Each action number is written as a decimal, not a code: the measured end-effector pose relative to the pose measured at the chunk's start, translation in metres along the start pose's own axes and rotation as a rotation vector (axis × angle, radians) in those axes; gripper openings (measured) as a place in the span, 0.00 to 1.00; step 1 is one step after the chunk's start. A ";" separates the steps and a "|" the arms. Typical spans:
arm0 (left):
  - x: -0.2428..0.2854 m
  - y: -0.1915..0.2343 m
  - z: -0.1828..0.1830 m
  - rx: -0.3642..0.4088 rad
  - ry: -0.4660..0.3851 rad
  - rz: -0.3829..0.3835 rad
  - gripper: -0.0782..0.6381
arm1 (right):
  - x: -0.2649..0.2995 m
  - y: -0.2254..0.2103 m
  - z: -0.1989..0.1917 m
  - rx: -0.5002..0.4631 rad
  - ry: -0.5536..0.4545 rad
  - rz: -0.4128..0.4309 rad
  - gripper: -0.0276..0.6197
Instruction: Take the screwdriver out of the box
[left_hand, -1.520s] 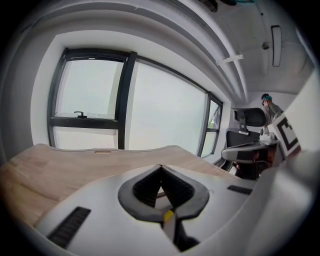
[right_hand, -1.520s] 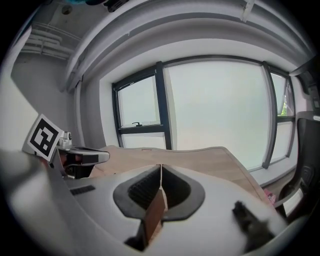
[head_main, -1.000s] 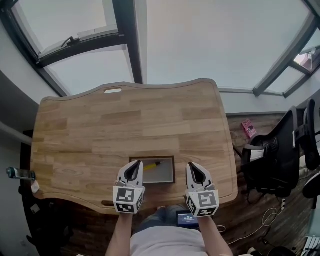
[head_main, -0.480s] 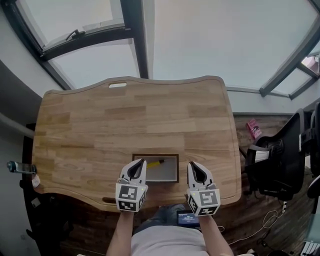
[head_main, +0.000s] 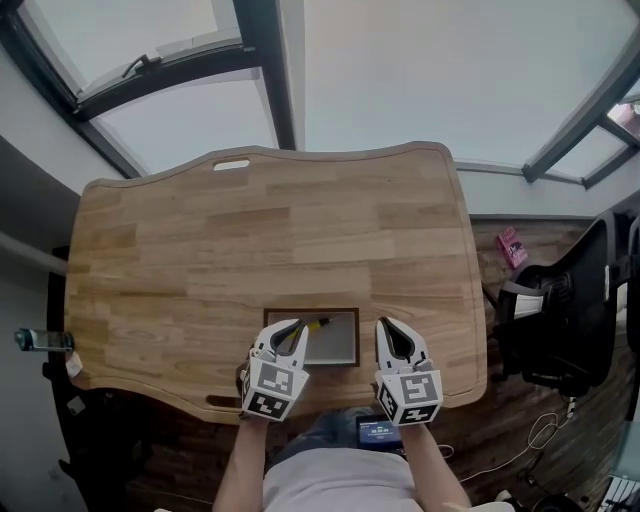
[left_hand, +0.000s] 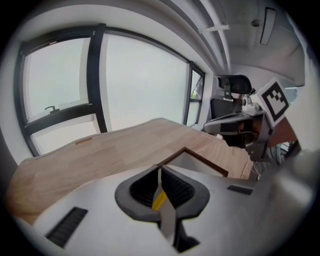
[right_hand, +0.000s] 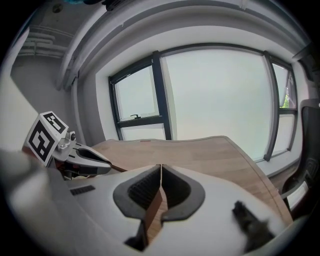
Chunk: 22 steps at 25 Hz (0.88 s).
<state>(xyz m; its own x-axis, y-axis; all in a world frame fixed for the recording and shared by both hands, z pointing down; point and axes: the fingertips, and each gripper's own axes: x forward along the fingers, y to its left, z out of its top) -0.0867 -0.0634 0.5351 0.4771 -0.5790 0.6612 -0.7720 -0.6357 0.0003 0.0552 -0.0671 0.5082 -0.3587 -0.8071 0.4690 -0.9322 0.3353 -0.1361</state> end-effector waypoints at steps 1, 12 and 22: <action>0.003 -0.004 -0.003 0.027 0.033 -0.018 0.13 | 0.001 -0.001 -0.001 0.003 0.005 0.001 0.09; 0.031 -0.017 -0.031 0.151 0.278 -0.134 0.13 | 0.015 -0.011 -0.021 0.019 0.068 0.004 0.09; 0.046 -0.028 -0.041 0.277 0.420 -0.198 0.13 | 0.027 -0.019 -0.028 0.026 0.104 0.011 0.09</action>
<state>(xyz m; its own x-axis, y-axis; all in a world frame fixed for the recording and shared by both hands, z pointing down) -0.0603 -0.0512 0.5967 0.3490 -0.2165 0.9118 -0.5177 -0.8555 -0.0050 0.0641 -0.0818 0.5479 -0.3630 -0.7482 0.5554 -0.9298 0.3300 -0.1632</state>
